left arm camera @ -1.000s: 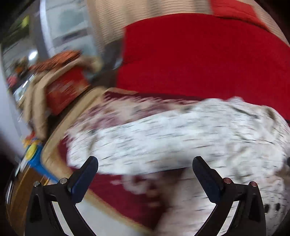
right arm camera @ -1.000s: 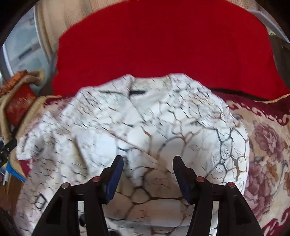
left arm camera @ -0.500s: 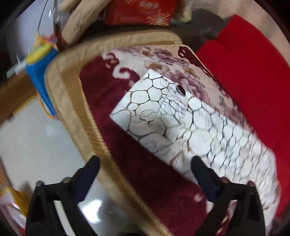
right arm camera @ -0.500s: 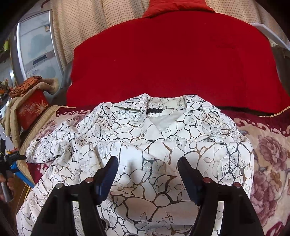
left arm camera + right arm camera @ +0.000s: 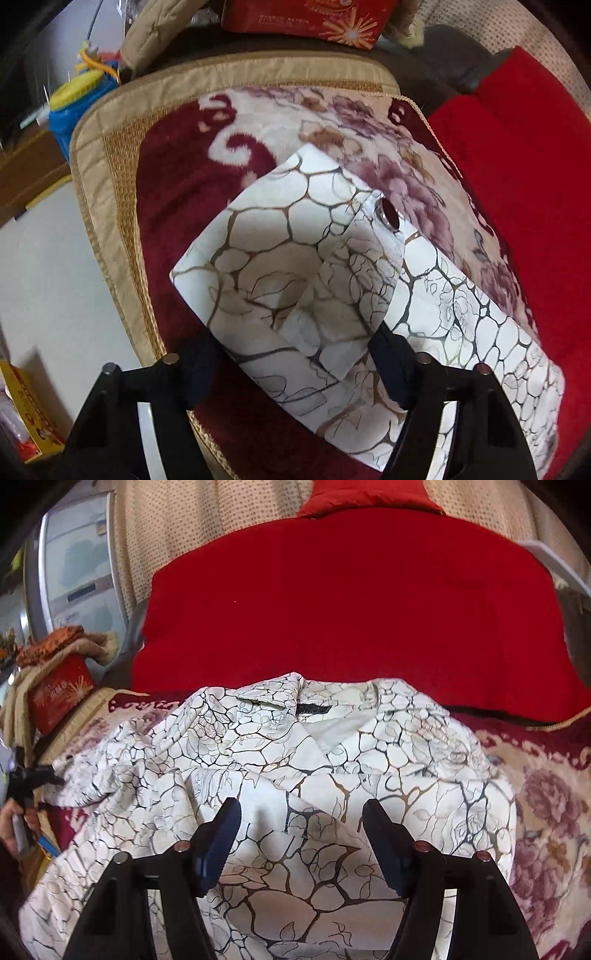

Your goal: Fold large clothes

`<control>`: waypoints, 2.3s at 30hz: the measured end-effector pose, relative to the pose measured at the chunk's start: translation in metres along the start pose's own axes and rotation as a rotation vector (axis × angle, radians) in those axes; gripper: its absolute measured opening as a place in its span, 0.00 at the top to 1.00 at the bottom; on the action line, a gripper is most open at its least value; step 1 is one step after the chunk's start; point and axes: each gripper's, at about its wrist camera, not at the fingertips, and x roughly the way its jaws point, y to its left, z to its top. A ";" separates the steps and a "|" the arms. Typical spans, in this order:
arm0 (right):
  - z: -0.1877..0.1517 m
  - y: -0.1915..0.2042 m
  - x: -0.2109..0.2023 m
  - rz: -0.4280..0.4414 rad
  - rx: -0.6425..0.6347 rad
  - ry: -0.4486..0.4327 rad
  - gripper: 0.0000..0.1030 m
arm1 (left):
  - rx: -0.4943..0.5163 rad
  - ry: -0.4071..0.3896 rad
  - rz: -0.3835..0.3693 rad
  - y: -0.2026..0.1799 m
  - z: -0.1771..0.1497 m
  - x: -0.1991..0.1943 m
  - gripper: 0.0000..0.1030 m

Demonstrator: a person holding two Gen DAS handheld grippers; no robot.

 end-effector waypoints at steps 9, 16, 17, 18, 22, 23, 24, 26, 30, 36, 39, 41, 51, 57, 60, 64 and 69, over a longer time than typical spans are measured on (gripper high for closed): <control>0.003 0.018 -0.007 -0.128 -0.105 -0.034 0.30 | 0.085 -0.050 0.070 -0.019 0.003 -0.004 0.49; 0.008 0.015 -0.017 -0.142 -0.106 -0.061 0.30 | 0.094 -0.067 0.080 -0.023 0.003 -0.005 0.63; 0.008 0.015 -0.017 -0.143 -0.106 -0.064 0.30 | 0.102 -0.073 0.079 -0.025 0.002 -0.006 0.70; 0.008 0.015 -0.020 -0.147 -0.109 -0.073 0.30 | 0.111 -0.080 0.075 -0.027 0.002 -0.008 0.73; 0.009 0.015 -0.022 -0.151 -0.108 -0.084 0.30 | 0.153 -0.111 0.063 -0.038 0.001 -0.019 0.86; 0.009 0.015 -0.023 -0.151 -0.108 -0.084 0.30 | 0.161 -0.118 0.062 -0.040 0.001 -0.021 0.87; 0.009 0.015 -0.023 -0.152 -0.108 -0.085 0.30 | 0.172 -0.129 0.062 -0.043 0.001 -0.025 0.87; 0.009 0.015 -0.023 -0.155 -0.110 -0.086 0.30 | 0.198 -0.148 0.064 -0.049 0.000 -0.031 0.88; 0.009 0.015 -0.023 -0.155 -0.112 -0.088 0.30 | 0.239 -0.178 0.052 -0.060 -0.001 -0.045 0.89; 0.010 0.014 -0.024 -0.160 -0.109 -0.090 0.30 | 0.312 -0.231 0.014 -0.081 -0.006 -0.073 0.89; 0.011 0.012 -0.024 -0.160 -0.102 -0.093 0.30 | 0.360 -0.262 -0.011 -0.096 -0.012 -0.091 0.89; 0.011 0.011 -0.025 -0.162 -0.100 -0.095 0.30 | 0.402 -0.284 -0.034 -0.110 -0.018 -0.105 0.89; 0.014 -0.017 -0.028 -0.145 -0.010 -0.081 0.30 | 0.744 -0.408 -0.186 -0.204 -0.089 -0.197 0.90; 0.018 -0.046 -0.034 -0.140 0.087 -0.086 0.30 | 0.982 -0.499 -0.297 -0.263 -0.178 -0.254 0.90; 0.018 -0.058 -0.036 -0.142 0.118 -0.084 0.30 | 1.060 -0.495 -0.347 -0.286 -0.222 -0.268 0.90; 0.017 -0.081 -0.039 -0.153 0.173 -0.081 0.30 | 1.121 -0.431 -0.416 -0.309 -0.273 -0.271 0.90; 0.016 -0.120 -0.043 -0.108 0.310 -0.079 0.24 | 1.163 -0.227 -0.521 -0.327 -0.318 -0.254 0.74</control>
